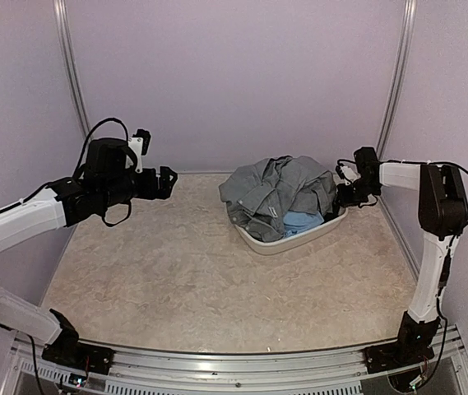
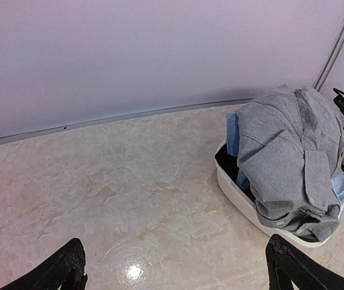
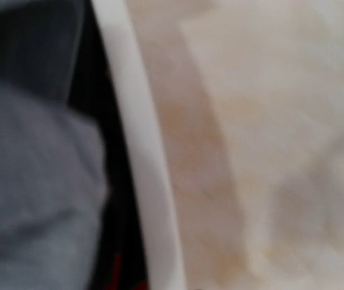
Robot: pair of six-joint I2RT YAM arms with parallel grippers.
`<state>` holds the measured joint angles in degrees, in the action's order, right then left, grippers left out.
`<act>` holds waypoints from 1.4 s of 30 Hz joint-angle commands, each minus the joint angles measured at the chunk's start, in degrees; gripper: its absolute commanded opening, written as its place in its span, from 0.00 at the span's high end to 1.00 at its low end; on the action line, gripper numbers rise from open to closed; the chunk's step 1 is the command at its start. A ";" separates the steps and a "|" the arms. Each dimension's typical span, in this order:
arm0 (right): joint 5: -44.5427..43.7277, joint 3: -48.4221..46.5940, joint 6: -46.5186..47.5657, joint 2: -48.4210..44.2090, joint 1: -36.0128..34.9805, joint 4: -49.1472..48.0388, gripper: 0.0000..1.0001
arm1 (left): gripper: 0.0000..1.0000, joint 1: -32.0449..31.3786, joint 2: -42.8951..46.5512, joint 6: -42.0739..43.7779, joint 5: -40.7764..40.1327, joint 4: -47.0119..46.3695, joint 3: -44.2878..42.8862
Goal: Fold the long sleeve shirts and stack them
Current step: Move the bin to the corner of the board, then pick up the crumpled shirt from the bin.
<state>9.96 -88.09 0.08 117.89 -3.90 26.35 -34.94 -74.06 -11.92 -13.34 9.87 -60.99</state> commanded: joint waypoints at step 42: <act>-10.42 5.24 1.00 -20.36 -26.56 5.22 0.35 | 0.01 -0.31 0.28 0.61 -0.83 -0.32 0.22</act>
<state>-0.05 -79.09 -1.34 92.47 -28.36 25.61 -34.94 -73.76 -11.53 -13.93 9.91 -60.99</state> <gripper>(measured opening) 0.686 0.990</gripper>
